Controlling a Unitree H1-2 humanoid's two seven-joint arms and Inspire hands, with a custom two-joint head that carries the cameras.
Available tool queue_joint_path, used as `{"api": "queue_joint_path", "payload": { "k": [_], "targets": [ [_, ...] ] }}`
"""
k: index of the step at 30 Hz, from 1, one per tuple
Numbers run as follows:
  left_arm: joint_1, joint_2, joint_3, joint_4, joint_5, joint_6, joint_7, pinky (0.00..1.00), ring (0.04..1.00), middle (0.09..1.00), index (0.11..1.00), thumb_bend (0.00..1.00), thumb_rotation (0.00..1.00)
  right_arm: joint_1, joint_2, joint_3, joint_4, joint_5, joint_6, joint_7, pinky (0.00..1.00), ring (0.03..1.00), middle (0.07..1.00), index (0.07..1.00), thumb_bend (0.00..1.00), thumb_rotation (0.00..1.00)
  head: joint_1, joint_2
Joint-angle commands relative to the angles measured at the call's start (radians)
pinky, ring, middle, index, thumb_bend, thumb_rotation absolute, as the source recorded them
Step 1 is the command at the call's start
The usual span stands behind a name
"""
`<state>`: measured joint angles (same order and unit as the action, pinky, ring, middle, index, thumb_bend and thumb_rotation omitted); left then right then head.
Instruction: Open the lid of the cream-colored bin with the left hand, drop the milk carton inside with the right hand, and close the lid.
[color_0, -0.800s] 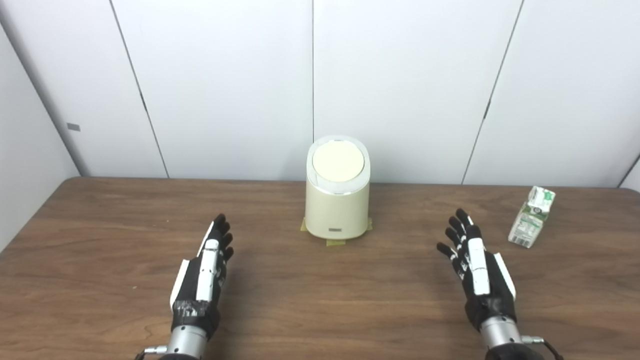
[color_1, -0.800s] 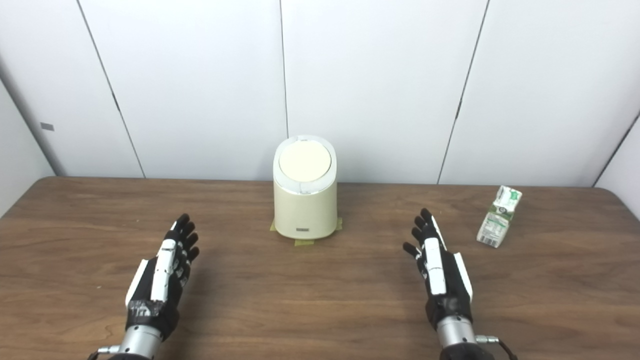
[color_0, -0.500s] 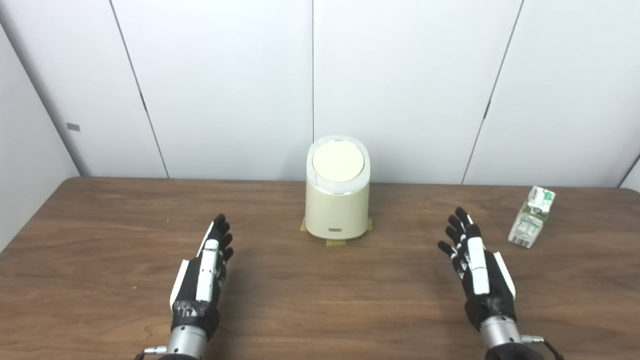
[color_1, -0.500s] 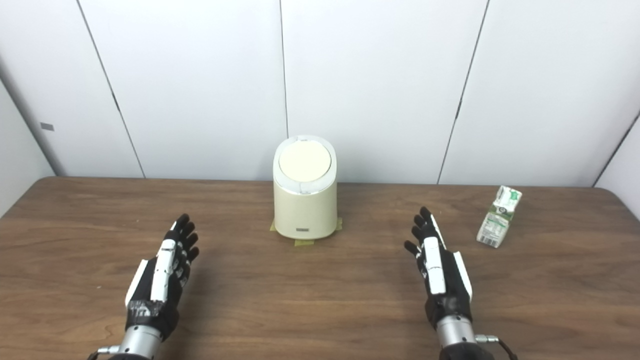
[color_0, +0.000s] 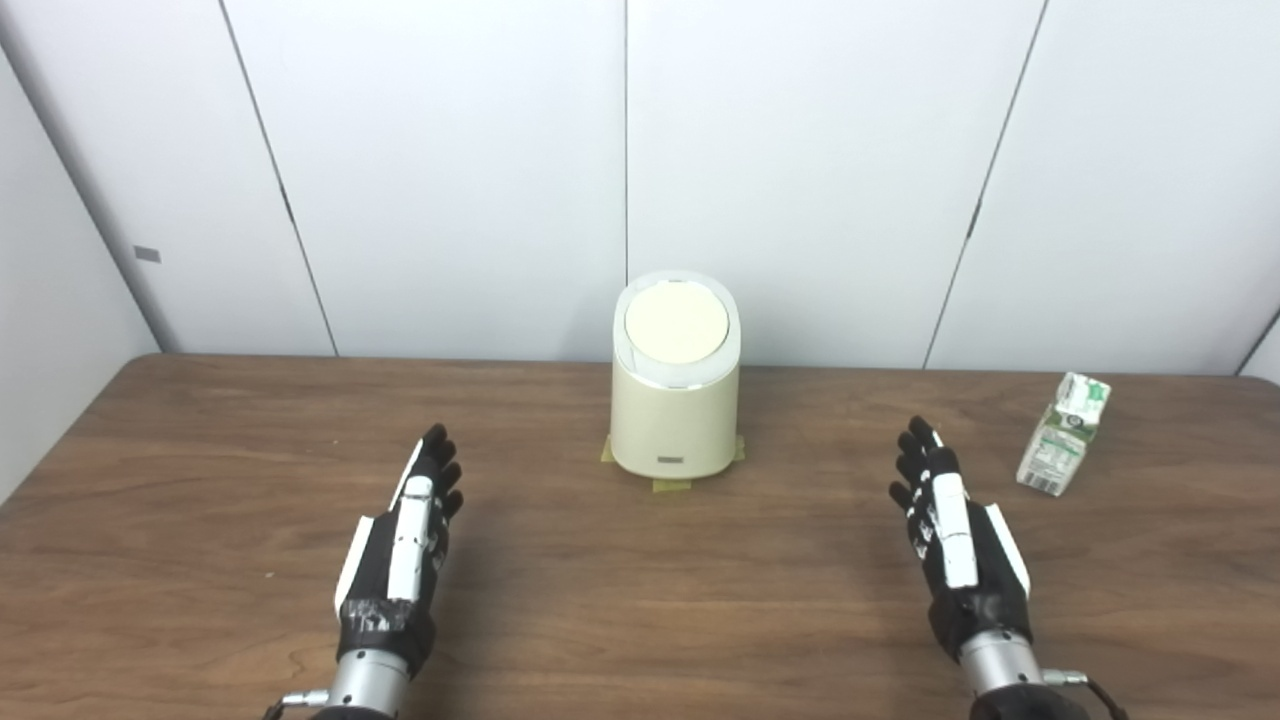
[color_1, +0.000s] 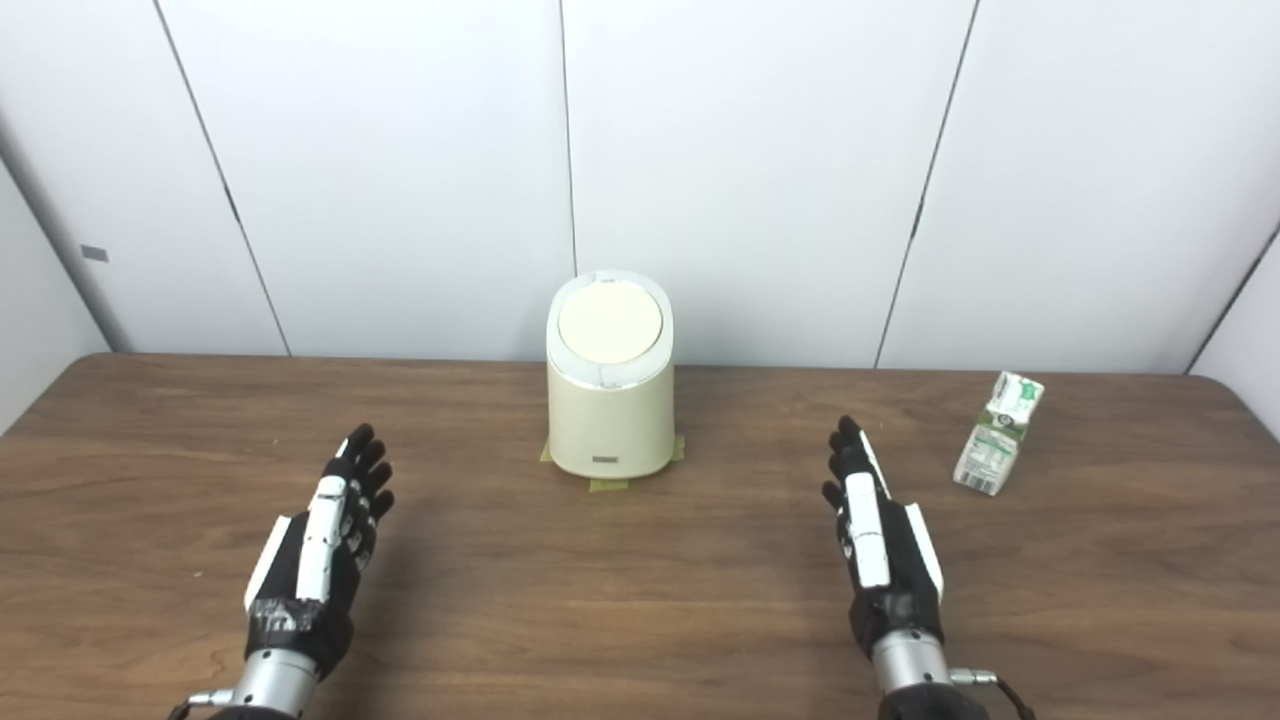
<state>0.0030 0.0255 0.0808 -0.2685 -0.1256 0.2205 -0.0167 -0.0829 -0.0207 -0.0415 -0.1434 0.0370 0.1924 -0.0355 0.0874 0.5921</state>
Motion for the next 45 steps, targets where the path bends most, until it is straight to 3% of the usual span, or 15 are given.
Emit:
{"api": "queue_joint_path", "payload": {
  "k": [1,18,20,25,30,34,39,45],
  "targets": [
    [-0.024,0.004,-0.004,-0.035,-0.013,-0.022,-0.011,1.0,1.0,1.0,1.0,0.39,0.98,-0.031,-0.001,0.002,-0.045,-0.002,-0.017,0.006,0.99,0.994,0.984,0.981,0.61,1.0,0.0,0.004],
    [-0.021,0.02,-0.016,-0.054,0.004,0.014,-0.011,1.0,1.0,1.0,1.0,0.41,0.96,-0.032,0.0,0.001,-0.049,0.001,-0.001,0.006,0.98,0.991,0.985,0.978,0.63,1.0,0.009,-0.006],
    [-0.023,0.025,-0.019,-0.062,0.01,0.028,-0.011,1.0,1.0,1.0,1.0,0.43,0.94,-0.033,0.001,0.002,-0.049,0.0,0.001,0.005,0.98,0.988,0.982,0.976,0.63,1.0,0.006,-0.007],
    [-0.052,0.035,-0.033,-0.087,0.047,0.084,0.003,1.0,1.0,1.0,1.0,0.47,0.78,-0.034,0.0,0.002,-0.047,0.0,-0.002,0.006,0.97,0.985,0.982,0.977,0.64,1.0,0.001,-0.013],
    [-0.154,0.039,-0.047,-0.101,0.143,0.168,0.048,0.99,0.989,0.978,0.997,0.63,0.51,-0.036,0.002,-0.002,-0.035,0.005,-0.008,0.005,0.96,0.987,0.983,0.979,0.64,1.0,-0.002,-0.018],
    [-0.269,0.052,-0.057,-0.092,0.214,0.23,0.066,0.92,0.94,0.941,0.968,0.73,0.42,-0.037,0.002,-0.002,-0.027,0.004,-0.015,0.004,0.96,0.987,0.985,0.983,0.62,1.0,-0.002,-0.022],
    [-0.418,0.079,-0.062,-0.033,0.312,0.249,0.012,0.95,0.939,0.937,0.969,0.78,0.37,-0.039,0.002,-0.002,-0.031,-0.001,-0.012,0.002,0.95,0.984,0.981,0.98,0.63,1.0,0.0,-0.024],
    [-0.561,0.092,-0.069,0.075,0.398,0.249,-0.073,0.9,0.932,0.952,0.977,0.85,0.32,-0.041,0.0,-0.001,-0.023,-0.002,-0.014,0.003,0.95,0.979,0.978,0.976,0.65,1.0,0.007,-0.025]
  ]
}}
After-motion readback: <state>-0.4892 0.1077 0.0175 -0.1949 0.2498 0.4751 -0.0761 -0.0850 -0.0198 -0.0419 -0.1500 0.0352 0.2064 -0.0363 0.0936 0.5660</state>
